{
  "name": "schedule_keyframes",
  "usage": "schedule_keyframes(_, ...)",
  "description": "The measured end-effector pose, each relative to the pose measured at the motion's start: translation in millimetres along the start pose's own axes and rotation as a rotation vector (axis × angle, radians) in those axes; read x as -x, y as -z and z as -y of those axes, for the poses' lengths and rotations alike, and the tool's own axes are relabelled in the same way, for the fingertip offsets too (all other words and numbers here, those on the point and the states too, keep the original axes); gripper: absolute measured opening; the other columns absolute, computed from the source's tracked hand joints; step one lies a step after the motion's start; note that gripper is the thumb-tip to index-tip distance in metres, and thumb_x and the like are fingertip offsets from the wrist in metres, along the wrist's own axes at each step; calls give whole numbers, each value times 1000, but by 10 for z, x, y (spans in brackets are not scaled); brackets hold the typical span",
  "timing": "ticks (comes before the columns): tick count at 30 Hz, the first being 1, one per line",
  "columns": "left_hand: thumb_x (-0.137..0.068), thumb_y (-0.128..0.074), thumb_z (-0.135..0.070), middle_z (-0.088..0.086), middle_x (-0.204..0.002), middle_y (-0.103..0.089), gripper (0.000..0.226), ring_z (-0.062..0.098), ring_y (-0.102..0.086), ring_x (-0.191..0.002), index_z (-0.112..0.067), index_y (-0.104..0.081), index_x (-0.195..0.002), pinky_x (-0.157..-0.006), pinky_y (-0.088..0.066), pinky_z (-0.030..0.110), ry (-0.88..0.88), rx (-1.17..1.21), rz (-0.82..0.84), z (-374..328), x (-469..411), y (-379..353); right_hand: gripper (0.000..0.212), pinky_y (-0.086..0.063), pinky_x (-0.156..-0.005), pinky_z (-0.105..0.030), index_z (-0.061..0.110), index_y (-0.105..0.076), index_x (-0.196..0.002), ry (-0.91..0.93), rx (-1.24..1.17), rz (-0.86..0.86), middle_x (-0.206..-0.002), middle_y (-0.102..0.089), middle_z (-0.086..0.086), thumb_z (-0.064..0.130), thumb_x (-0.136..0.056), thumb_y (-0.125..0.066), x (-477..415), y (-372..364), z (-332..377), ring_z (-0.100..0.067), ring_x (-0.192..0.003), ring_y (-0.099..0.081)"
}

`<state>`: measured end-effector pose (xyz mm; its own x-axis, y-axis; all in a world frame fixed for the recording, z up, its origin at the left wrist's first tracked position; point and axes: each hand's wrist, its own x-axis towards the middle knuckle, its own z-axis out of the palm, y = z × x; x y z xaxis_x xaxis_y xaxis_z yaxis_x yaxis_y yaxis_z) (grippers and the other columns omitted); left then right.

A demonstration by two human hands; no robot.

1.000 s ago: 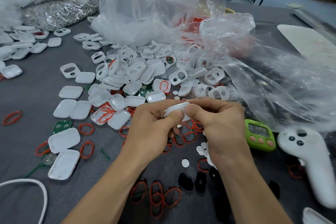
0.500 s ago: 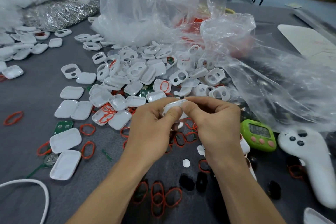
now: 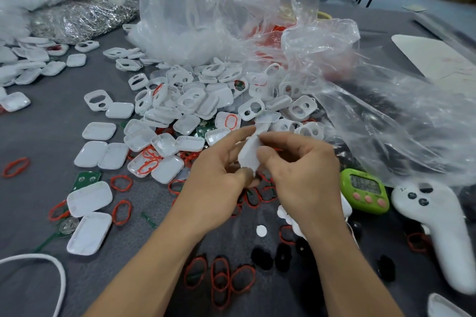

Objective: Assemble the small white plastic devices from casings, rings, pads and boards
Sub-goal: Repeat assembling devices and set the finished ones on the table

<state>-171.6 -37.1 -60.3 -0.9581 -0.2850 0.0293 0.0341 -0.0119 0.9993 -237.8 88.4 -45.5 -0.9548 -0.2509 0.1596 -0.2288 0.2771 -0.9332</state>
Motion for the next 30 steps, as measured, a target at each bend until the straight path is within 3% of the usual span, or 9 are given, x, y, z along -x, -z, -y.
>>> schedule_keyframes(3, -82, -66, 13, -18, -116, -75, 75, 25, -75, -93, -56, -67, -112, -81, -63, 39, -73, -120, -57, 16, -15, 19, 41, -62, -84, -33, 30, -80, -109, -46, -75, 161, -95, -79, 15, 27, -68, -82, -9, 22, 5, -4, -89, -76)
schedule_keyframes(5, -75, -75, 8, -18, -115, -75, 68, 15, -76, -93, -46, -70, -116, -79, -61, 29, -100, -127, -88, 36, -9, 39, 49, -62, -86, -35, 28, -79, -111, -30, -86, 209, -98, -80, 12, 28, -62, -84, -13, 42, -2, -6, -92, -76)
schedule_keyframes(8, -70, -83, 10, -15, -110, -77, 64, 14, -77, -87, -37, -73, -113, -72, -58, 19, -99, -94, -114, 39, 0, 59, 51, -62, -88, -40, 24, -79, -112, -38, -149, 227, -101, -80, 6, 22, -61, -85, -18, 74, -25, -12, -96, -77)
schedule_keyframes(12, -68, -90, 6, -14, -110, -78, 63, 12, -77, -93, -29, -74, -118, -75, -59, 20, -83, -50, -94, 1, 13, 66, 46, -61, -88, -49, 17, -80, -106, -82, -267, 233, -97, -81, -3, 10, -61, -90, -47, 129, -50, -24, -93, -78)
schedule_keyframes(16, -68, -86, 13, -12, -112, -78, 65, 15, -78, -94, -22, -73, -121, -73, -60, 22, -58, 4, -92, 1, 25, 47, 43, -62, -84, -46, 12, -80, -103, -114, -348, 241, -94, -81, -7, -10, -66, -88, -48, 129, -38, -27, -91, -78)
schedule_keyframes(20, -73, -84, 13, -7, -112, -78, 62, 17, -78, -91, -25, -68, -119, -69, -60, 23, -58, 71, -151, 14, 34, -21, 40, -63, -76, -37, 10, -79, -98, -120, -421, 229, -92, -80, -8, -14, -67, -85, -64, 90, -26, -29, -88, -78)
schedule_keyframes(23, -78, -83, 8, -4, -106, -80, 46, 18, -78, -94, -20, -68, -112, -72, -61, 27, -75, 80, -187, 45, 38, -52, 38, -62, -70, -31, 16, -80, -91, -99, -468, 209, -90, -80, -8, -8, -62, -87, -65, 53, -30, -26, -83, -78)
schedule_keyframes(27, -82, -79, 8, -3, -103, -80, 42, 14, -77, -98, -15, -76, -117, -83, -62, 29, -89, 55, -204, 74, 69, -64, 37, -63, -79, -44, 22, -80, -91, -79, -443, 153, -90, -81, -7, 6, -59, -88, -47, 1, -53, -29, -87, -78)
schedule_keyframes(30, -82, -76, 14, -1, -102, -80, 44, 16, -77, -99, -16, -78, -114, -85, -61, 30, -86, 63, -185, 76, 72, -52, 39, -62, -83, -46, 19, -79, -95, -77, -382, 142, -91, -81, -4, 11, -59, -88, -22, -9, -71, -26, -88, -78)
